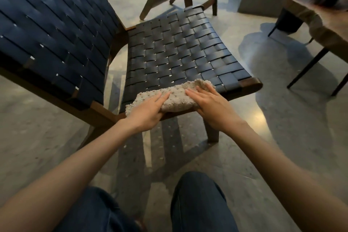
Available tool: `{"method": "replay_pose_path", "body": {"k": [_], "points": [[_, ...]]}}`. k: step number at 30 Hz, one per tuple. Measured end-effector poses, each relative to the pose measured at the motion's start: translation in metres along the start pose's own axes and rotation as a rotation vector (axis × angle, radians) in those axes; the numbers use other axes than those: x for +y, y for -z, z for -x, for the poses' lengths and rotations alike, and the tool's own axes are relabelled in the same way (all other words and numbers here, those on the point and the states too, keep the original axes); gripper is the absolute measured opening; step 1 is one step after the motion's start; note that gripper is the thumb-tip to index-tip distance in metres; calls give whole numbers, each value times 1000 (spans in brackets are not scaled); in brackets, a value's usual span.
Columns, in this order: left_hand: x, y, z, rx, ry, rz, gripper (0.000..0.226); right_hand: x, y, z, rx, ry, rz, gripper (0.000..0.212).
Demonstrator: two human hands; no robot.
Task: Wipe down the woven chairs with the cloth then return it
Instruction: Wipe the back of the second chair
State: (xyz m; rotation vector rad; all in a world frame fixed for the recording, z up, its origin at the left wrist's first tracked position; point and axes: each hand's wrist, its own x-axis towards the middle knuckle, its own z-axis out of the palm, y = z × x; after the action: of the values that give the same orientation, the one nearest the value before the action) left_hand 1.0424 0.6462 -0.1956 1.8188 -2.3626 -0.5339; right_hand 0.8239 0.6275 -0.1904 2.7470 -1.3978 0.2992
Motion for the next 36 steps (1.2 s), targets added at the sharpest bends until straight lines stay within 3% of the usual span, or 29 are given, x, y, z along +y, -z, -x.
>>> {"method": "replay_pose_path", "body": {"k": [6,10,14,16,19,20,22,25,28,31,33,36], "points": [[61,-5,12,217,-166,519,41,-25,6,54,242,-439,-803,41],[106,-25,19,22,-149,731,26,-39,0,78,256,-534,-1474,48],[120,-36,23,-262,-132,715,56,-40,-5,94,305,-559,-1674,58],[121,-32,23,-367,-144,803,69,-37,-5,99,324,-651,-1670,43],[127,-23,20,-416,-152,1043,64,-25,-3,102,466,-866,-1721,14],[129,-22,19,-349,-131,1057,62,-19,-2,103,569,-943,-1757,12],[124,-17,16,-61,-123,837,55,-9,-1,105,843,-1046,-1665,11],[98,-13,14,305,-184,329,50,-2,-5,101,1080,-987,-1185,26],[68,-12,10,419,-113,-114,56,13,-14,76,905,-822,-770,66],[51,-12,6,281,47,-114,59,28,-21,42,524,-761,-574,86],[43,-13,3,171,103,-121,60,35,-27,31,526,-705,-643,81],[35,-16,-1,88,116,-157,60,40,-28,18,754,-754,-835,49]]}}
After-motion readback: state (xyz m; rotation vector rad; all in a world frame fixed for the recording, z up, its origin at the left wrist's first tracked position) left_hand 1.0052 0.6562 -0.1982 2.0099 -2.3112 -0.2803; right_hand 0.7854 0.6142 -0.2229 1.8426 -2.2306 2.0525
